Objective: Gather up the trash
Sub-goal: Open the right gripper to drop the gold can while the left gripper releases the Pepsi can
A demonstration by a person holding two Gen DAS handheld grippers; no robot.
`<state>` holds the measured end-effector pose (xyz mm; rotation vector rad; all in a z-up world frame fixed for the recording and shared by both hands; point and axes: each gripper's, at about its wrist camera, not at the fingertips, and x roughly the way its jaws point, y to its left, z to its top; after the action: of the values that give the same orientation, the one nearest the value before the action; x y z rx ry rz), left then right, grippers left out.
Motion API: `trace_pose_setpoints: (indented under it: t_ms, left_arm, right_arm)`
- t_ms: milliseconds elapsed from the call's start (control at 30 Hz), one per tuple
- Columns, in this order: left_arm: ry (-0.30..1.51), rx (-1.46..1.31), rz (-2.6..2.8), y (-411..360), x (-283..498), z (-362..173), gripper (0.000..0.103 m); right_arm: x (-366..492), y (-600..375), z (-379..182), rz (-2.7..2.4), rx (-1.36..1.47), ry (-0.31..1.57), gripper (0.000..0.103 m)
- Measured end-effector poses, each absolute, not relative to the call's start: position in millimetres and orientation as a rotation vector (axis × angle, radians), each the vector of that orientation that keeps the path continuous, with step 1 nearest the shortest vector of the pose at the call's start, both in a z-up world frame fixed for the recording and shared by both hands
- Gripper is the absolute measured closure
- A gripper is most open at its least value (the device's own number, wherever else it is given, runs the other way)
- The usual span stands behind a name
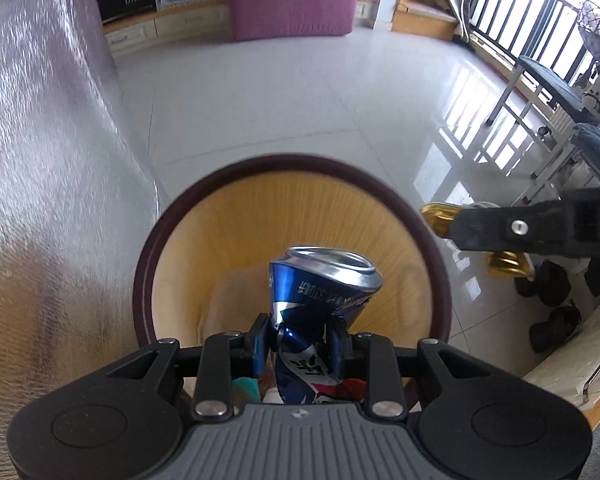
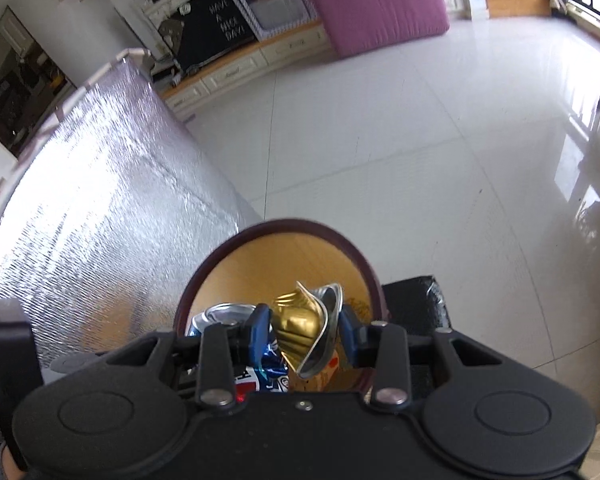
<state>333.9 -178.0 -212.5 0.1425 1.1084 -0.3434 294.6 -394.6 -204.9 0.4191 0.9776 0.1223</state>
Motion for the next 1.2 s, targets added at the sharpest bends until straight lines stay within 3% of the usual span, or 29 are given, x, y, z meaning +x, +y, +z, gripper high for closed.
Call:
trace_pose_setpoints:
  t_ms: [200,333,567,700,1200]
  left_arm:
    - [1.138,0.149,-0.373,-180.0,337.4,-226.8,0.072]
    - [1.159,0.159,-0.387,-182.4,342.9,-237.5,0.072]
    - [1.177,0.166,-0.415,-190.8,347.6,-247.4,0.072]
    - [1.226,0.068,-0.416,-179.7,355.2,-248.7,0.051]
    - [1.229,0.082,-0.424,-183.0,340.9,-235.3,0.052]
  right_arm:
    - [313.1,-387.9,-231.2,0.119,0.42,1.053,0.063]
    - [318.5,-390.3,-238.7,0.103,0.434,1.078,0.054]
    - [320.4,-393.2,-243.2,0.095,0.452,1.095,0.054]
    - [319.3,-397.8,-243.0,0.085,0.467,1.095,0.054]
    - [320.2,-392.7,-235.0,0.064,0.445,1.108,0.054]
